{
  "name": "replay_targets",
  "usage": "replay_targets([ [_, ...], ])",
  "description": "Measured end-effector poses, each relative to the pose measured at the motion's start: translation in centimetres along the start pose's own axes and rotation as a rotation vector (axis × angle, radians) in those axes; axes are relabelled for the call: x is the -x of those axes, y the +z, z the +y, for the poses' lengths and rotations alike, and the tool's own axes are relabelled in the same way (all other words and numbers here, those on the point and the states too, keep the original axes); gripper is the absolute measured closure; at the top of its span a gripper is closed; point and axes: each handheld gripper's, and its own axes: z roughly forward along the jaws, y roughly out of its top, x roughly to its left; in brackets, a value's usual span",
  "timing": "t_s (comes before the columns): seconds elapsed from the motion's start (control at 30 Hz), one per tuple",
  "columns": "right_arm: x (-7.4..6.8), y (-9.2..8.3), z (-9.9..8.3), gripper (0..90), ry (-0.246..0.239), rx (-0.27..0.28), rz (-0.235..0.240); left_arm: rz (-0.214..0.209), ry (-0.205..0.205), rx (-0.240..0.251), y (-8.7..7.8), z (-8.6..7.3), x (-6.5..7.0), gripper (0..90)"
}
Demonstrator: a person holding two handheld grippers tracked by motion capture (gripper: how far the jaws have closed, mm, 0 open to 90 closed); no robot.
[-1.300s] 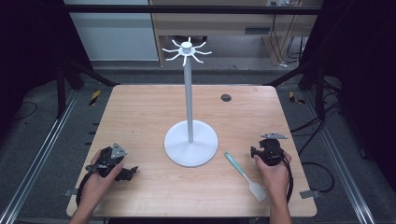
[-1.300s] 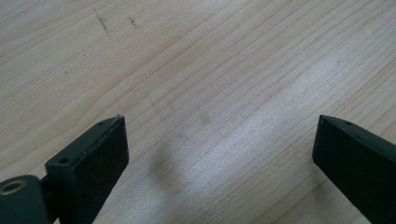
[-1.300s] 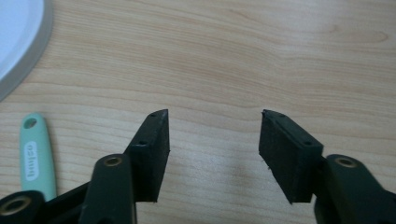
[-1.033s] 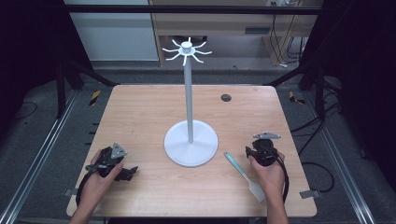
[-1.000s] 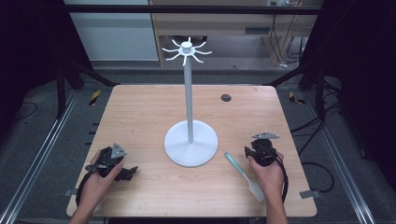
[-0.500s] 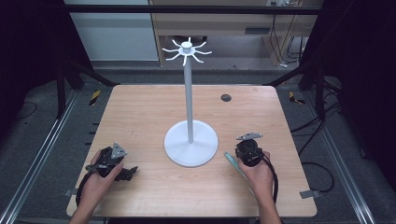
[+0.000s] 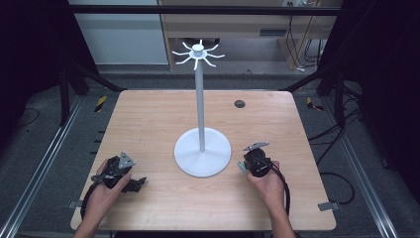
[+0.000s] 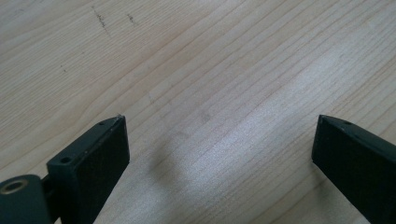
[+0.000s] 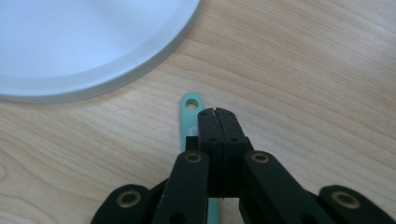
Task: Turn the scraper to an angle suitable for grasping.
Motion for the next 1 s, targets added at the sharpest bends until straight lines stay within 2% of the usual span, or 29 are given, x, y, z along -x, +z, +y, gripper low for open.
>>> replay_targets([
  [0.23, 0.1, 0.5, -0.1, 90.0, 0.000, -0.029, -0.002, 0.000, 0.001, 0.000, 0.0, 0.0, 0.0, 3.8],
  [0.5, 0.4, 0.6, -0.2, 90.0, 0.003, -0.034, -0.006, 0.000, 0.004, -0.002, 0.0, 0.0, 0.1, 3.8],
  [0.6, 0.2, 0.6, -0.2, 90.0, 0.002, -0.035, 0.007, 0.002, 0.006, 0.002, 0.0, 0.1, 0.1, 3.8],
  [0.73, -0.2, 0.5, -0.2, 90.0, -0.028, -0.034, 0.043, 0.001, 0.006, -0.002, 0.0, 0.0, 0.1, 3.8],
  [0.83, -0.8, 0.3, -0.3, 90.0, -0.051, -0.039, 0.093, 0.000, 0.005, -0.002, 0.0, 0.0, 0.1, 3.8],
  [1.0, -1.1, 0.2, -0.3, 90.0, -0.070, -0.040, 0.097, 0.003, 0.005, -0.005, 0.0, 0.0, 0.1, 3.8],
])
